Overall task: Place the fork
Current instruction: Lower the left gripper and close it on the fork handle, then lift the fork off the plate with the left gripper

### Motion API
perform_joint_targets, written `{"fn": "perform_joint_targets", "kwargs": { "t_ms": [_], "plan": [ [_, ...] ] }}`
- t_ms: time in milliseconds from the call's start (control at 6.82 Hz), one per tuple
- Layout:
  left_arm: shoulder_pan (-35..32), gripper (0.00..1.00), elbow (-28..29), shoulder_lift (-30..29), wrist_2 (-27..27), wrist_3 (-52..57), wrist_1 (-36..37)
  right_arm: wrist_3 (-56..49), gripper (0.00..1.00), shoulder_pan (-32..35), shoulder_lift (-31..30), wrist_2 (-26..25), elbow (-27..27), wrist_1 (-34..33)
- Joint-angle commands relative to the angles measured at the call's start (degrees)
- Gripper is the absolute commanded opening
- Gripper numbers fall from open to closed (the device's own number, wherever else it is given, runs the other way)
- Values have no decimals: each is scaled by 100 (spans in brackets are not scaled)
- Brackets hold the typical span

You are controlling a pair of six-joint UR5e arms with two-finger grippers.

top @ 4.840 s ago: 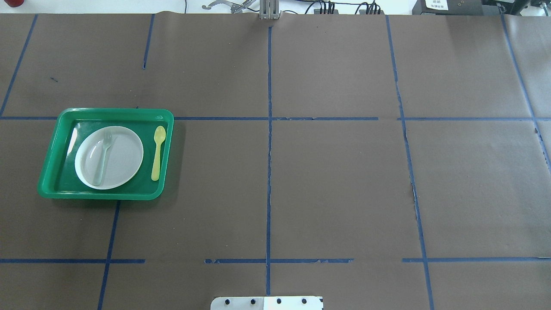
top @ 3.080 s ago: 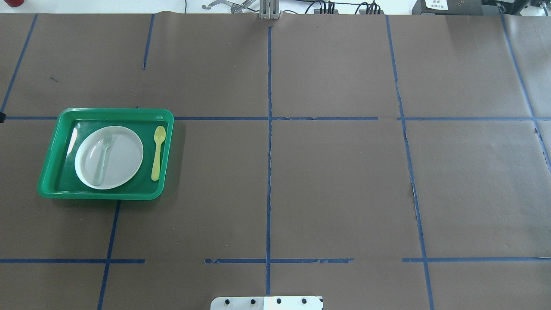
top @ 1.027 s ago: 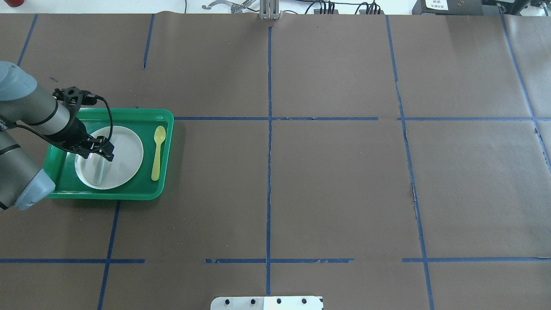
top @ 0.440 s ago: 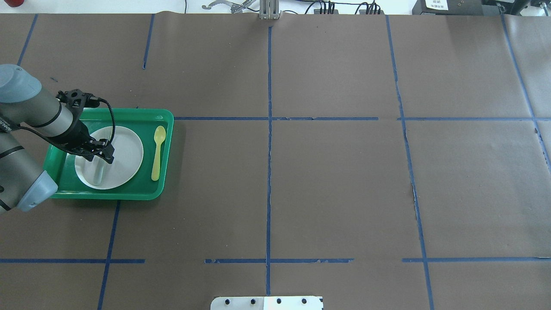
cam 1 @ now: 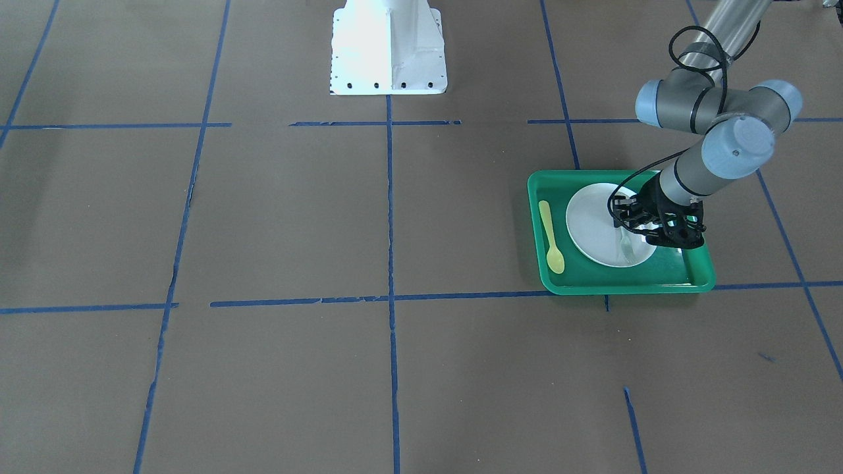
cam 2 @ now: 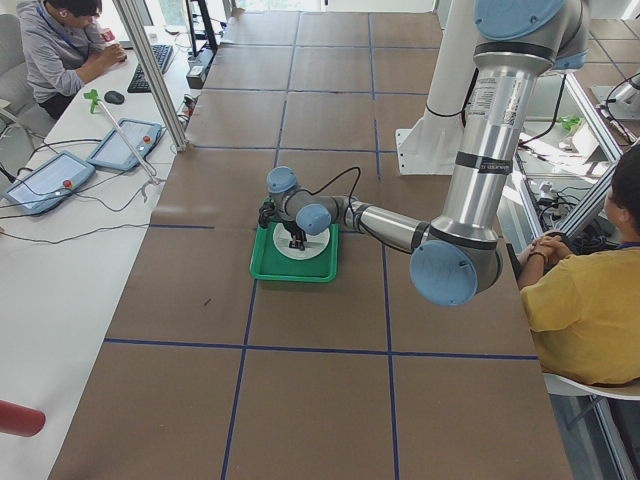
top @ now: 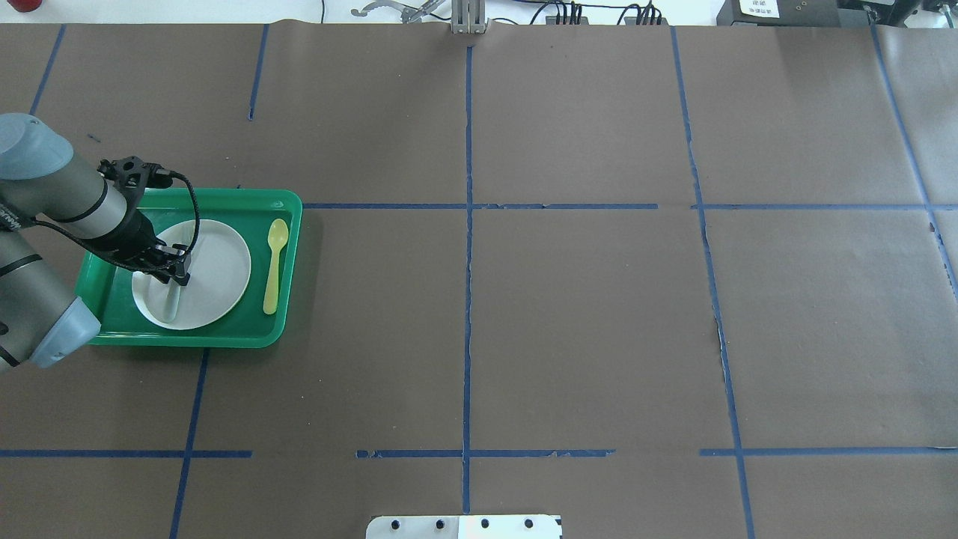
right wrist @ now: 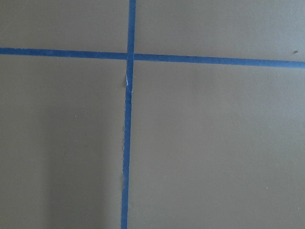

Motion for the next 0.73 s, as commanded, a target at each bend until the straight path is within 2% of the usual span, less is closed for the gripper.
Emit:
{"fn": "perform_joint_targets", "kwargs": {
  "t_ms": [0,293,587],
  "plan": [
    [0,0,-52,0,9,-232,9,-4,100,0,0,0,0,0],
    [-322,0,-611,87,0,-198,88,-4,100,0,0,0,0,0],
    [-781,0,-597,201,-8,387,228,-4,100,0,0,0,9,0]
  ]
}}
